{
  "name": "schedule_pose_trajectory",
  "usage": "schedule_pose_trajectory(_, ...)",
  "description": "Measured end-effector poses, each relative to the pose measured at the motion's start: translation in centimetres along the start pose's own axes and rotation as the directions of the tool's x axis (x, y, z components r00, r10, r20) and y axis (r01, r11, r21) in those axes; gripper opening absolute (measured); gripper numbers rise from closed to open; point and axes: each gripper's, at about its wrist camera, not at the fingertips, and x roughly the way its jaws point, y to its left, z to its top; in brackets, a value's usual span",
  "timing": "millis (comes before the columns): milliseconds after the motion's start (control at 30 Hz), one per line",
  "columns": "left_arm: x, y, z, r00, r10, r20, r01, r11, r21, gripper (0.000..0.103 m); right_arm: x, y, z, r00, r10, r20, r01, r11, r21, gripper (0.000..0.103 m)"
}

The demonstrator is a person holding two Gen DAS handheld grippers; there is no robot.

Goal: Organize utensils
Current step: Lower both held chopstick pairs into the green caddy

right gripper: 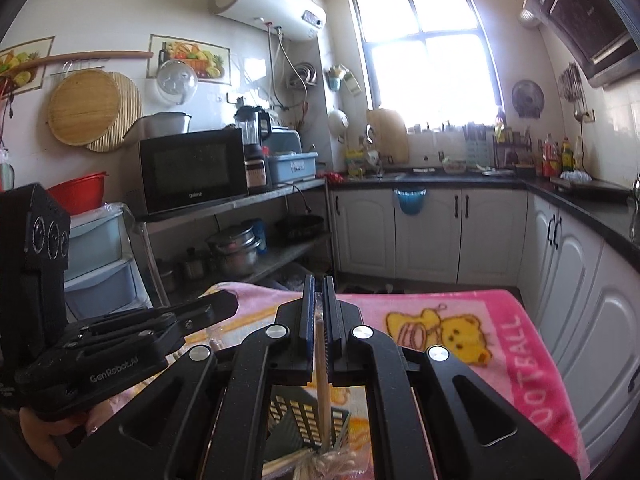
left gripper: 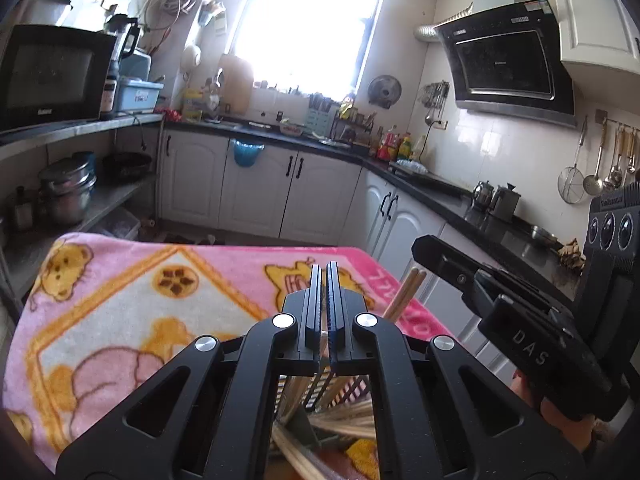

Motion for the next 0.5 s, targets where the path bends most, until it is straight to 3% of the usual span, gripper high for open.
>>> schedule_pose_trajectory(500, -1.0, 0.5, -1.6, 0.997, 0.053, -0.05, -0.054, 0.999, -0.006, 0.001, -0.6, 0.2, -1.4, 0.997, -0.018, -0.076, 0.019, 1.0, 0.016, 0.006)
